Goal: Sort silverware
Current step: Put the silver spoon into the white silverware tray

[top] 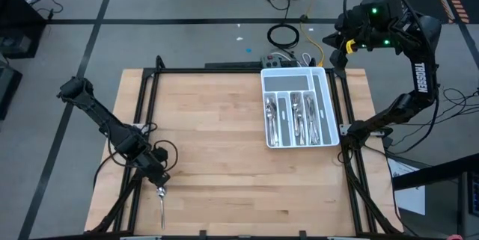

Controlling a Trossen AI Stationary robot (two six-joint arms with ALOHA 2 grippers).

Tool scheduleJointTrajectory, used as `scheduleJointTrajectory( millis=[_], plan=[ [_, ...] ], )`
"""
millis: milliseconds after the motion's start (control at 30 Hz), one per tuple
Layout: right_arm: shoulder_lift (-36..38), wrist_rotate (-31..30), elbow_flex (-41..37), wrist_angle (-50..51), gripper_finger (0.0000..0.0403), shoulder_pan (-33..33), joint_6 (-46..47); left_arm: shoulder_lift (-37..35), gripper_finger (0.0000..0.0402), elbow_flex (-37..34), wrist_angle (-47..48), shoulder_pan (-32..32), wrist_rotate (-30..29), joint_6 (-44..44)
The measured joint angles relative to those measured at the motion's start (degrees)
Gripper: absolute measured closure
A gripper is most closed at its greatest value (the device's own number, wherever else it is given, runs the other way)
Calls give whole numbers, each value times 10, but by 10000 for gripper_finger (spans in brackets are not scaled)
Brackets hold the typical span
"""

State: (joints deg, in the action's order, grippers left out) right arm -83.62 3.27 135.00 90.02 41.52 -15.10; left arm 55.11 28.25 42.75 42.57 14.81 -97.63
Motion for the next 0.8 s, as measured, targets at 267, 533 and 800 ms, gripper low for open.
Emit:
scheduleJointTrajectory(
  millis=[267, 533, 800],
  plan=[
    [-5, 0, 0, 0, 403, 0, 5, 1, 269, -57, -92, 3, -3, 22],
    [-5, 0, 0, 0, 403, 0, 6, 2, 269, -91, -143, 3, -3, 60],
    [-5, 0, 0, 0, 403, 0, 10, 2, 269, -122, -218, 3, 11, 82]
  ],
)
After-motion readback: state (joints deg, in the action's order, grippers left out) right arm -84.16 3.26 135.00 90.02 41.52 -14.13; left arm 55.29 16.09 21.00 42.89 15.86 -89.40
